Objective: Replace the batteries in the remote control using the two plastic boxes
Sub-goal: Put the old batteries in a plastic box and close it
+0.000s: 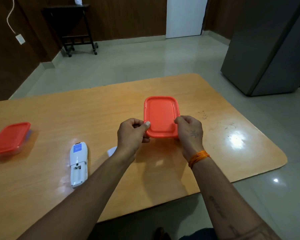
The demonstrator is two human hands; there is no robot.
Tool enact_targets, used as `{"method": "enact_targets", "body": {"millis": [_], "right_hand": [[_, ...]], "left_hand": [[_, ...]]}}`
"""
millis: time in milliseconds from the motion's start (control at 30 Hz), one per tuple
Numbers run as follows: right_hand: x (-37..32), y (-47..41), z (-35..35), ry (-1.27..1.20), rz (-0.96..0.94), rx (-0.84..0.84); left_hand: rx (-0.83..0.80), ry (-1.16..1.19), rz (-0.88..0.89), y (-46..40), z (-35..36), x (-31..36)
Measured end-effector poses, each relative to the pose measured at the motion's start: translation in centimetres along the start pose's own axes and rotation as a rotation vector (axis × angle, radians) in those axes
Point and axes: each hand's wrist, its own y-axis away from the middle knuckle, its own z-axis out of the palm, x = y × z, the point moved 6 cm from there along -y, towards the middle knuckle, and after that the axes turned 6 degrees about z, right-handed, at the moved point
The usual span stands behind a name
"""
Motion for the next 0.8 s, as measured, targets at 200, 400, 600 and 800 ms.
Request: {"method": "enact_targets", "body": {"millis": [200,400,600,800], "right_hand": [[-1.5,-6.0,-0.4,-0.047,-0.09,0.026],[-4.0,-15.5,-1.2,-0.039,-0.1,0.022],[-5.8,-25.7,-3.0,-0.002,-0.086,0.127],[-6.4,-32.5,-3.3,0.006,-0.045,0.177]], "left_hand": [[-0.067,0.153,-0.06,-5.8,4.7,1.4],[-0.137,0.174,-0.084,-13.5,12.4,1.2],[-0.163,0.187,-0.072,-20.6,19.6,0.6],[-0.165,0.165,-0.05,-25.1,24.6,1.0]]}}
